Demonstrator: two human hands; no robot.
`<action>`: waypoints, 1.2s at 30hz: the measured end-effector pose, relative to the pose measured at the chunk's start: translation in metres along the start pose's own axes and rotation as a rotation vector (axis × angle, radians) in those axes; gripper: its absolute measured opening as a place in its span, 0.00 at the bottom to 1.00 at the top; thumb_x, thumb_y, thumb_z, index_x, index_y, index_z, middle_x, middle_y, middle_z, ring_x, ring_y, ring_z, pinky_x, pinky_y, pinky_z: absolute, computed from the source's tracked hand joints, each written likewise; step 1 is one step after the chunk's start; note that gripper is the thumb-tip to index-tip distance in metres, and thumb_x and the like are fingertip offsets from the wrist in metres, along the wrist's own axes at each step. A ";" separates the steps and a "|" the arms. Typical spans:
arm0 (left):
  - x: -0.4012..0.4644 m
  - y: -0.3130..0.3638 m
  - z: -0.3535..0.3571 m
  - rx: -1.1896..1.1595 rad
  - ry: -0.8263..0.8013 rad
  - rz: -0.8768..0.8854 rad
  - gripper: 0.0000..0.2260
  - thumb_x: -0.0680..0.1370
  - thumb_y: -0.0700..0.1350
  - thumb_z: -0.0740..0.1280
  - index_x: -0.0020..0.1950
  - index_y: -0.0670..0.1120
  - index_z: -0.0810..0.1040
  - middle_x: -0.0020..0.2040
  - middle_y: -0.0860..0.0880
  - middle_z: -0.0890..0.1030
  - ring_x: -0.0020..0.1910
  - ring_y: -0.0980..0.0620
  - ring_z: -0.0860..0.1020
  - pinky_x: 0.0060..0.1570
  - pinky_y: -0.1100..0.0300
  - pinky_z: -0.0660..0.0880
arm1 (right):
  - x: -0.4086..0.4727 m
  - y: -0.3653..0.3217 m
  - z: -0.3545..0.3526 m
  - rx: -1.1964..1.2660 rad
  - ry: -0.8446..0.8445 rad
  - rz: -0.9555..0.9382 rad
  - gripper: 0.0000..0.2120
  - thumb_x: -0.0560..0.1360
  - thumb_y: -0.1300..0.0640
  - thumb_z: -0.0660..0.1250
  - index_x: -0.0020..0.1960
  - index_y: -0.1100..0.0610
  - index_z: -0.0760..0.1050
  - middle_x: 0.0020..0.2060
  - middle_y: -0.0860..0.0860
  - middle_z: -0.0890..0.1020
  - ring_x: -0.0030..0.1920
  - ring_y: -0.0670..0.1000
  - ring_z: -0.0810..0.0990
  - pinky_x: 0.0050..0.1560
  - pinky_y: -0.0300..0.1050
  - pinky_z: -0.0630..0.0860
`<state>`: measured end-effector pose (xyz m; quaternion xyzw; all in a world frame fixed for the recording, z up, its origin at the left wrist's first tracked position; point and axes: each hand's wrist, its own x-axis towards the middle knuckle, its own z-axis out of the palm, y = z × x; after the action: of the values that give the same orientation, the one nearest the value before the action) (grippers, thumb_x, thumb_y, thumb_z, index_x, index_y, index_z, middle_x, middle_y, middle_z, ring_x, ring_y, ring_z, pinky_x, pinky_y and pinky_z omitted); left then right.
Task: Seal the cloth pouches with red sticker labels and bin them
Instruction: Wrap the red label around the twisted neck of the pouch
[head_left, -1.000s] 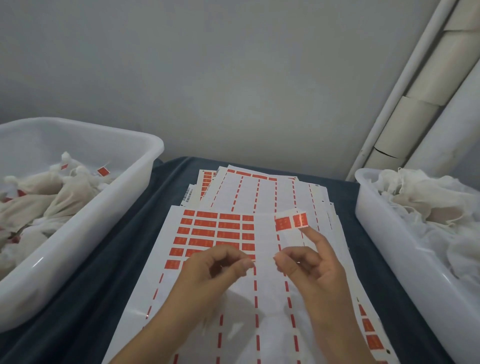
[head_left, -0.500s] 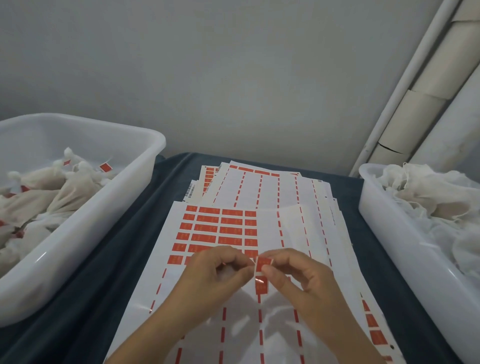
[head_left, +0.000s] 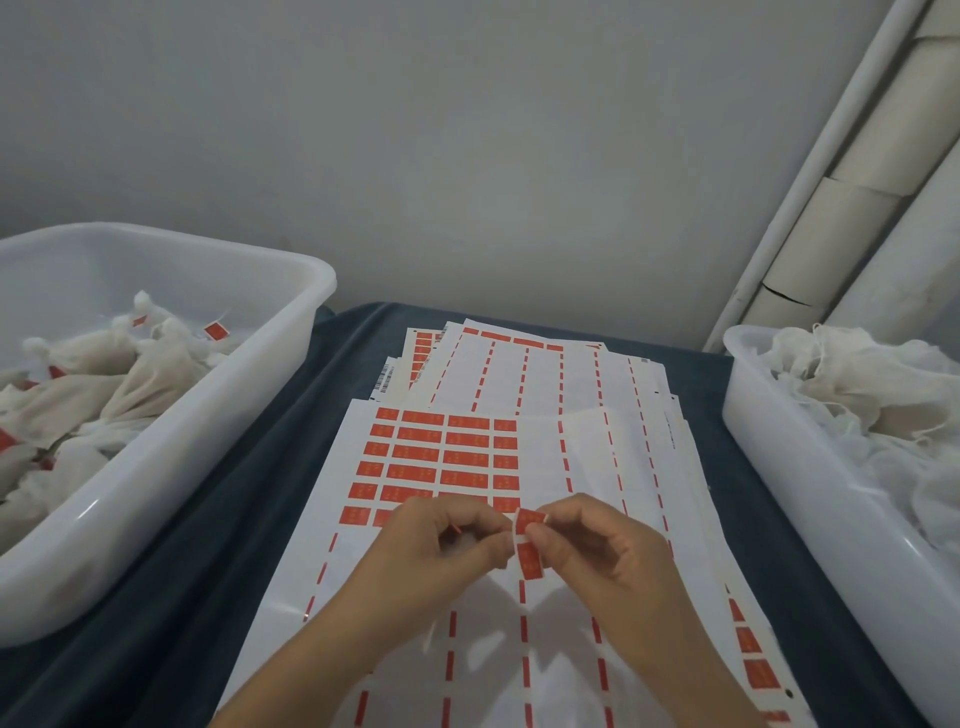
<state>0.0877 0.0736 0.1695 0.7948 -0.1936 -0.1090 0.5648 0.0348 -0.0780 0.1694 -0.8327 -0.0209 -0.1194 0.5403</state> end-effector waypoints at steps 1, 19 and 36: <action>0.000 0.000 0.000 -0.013 -0.006 -0.008 0.09 0.72 0.48 0.70 0.32 0.56 0.79 0.31 0.62 0.79 0.37 0.62 0.77 0.37 0.72 0.69 | 0.000 0.000 0.000 0.003 0.000 0.001 0.08 0.65 0.45 0.65 0.43 0.46 0.76 0.42 0.35 0.82 0.46 0.38 0.80 0.44 0.25 0.73; 0.000 0.003 -0.005 -0.009 -0.114 -0.002 0.06 0.69 0.54 0.69 0.32 0.59 0.81 0.33 0.62 0.80 0.38 0.64 0.76 0.39 0.70 0.70 | 0.002 0.006 -0.003 -0.136 0.010 -0.042 0.06 0.65 0.45 0.64 0.41 0.43 0.75 0.42 0.32 0.80 0.46 0.35 0.79 0.45 0.22 0.71; 0.000 -0.001 -0.001 -0.036 0.006 -0.009 0.10 0.71 0.48 0.71 0.30 0.56 0.79 0.31 0.60 0.79 0.37 0.65 0.75 0.39 0.69 0.71 | 0.005 0.003 -0.004 0.087 -0.023 0.139 0.15 0.63 0.48 0.68 0.49 0.40 0.76 0.38 0.37 0.83 0.42 0.38 0.81 0.40 0.26 0.75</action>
<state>0.0882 0.0752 0.1690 0.7856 -0.1864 -0.1125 0.5791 0.0394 -0.0839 0.1691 -0.8091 0.0255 -0.0710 0.5828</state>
